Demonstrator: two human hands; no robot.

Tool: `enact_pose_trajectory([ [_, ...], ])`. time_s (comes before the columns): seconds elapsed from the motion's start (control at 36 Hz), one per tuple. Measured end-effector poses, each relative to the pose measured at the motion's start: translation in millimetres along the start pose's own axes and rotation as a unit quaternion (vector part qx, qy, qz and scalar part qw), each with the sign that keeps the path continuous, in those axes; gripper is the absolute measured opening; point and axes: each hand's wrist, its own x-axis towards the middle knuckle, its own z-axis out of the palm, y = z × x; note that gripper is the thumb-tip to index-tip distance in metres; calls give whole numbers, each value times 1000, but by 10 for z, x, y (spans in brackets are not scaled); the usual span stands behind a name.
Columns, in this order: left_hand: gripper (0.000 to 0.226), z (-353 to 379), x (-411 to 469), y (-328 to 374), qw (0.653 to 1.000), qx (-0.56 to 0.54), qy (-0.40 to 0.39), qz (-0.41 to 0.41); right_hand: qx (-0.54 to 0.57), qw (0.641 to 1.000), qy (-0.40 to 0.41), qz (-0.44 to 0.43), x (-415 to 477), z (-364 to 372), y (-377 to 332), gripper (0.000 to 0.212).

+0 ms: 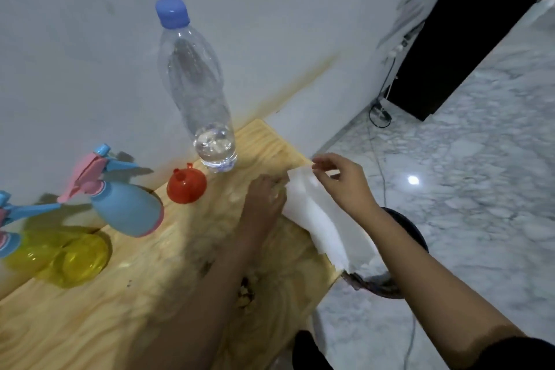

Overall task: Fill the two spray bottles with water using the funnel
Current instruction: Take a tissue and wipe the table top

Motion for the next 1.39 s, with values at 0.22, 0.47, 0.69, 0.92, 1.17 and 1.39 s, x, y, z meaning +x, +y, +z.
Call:
enact_pose_trajectory([
  [0.22,42,557,202,162,949,152,-220,169,-78,988,-66,114,-362,-476,691,13],
  [0.47,26,804,361,152,907,271,-247,206,-164,973,-105,126,-420,-384,909,16],
  [0.69,7,861,347,164,914,256,-175,260,-177,974,-110,92,-393,-386,937,8],
  [0.92,22,638,383,261,936,227,-159,217,-46,984,-131,108,-243,-594,766,7],
  [1.17,17,84,399,485,985,73,-159,4,-31,991,-121,37,80,-749,454,5],
  [1.39,12,-639,252,738,997,58,31,48,53,988,-95,-112,281,-581,-222,7],
])
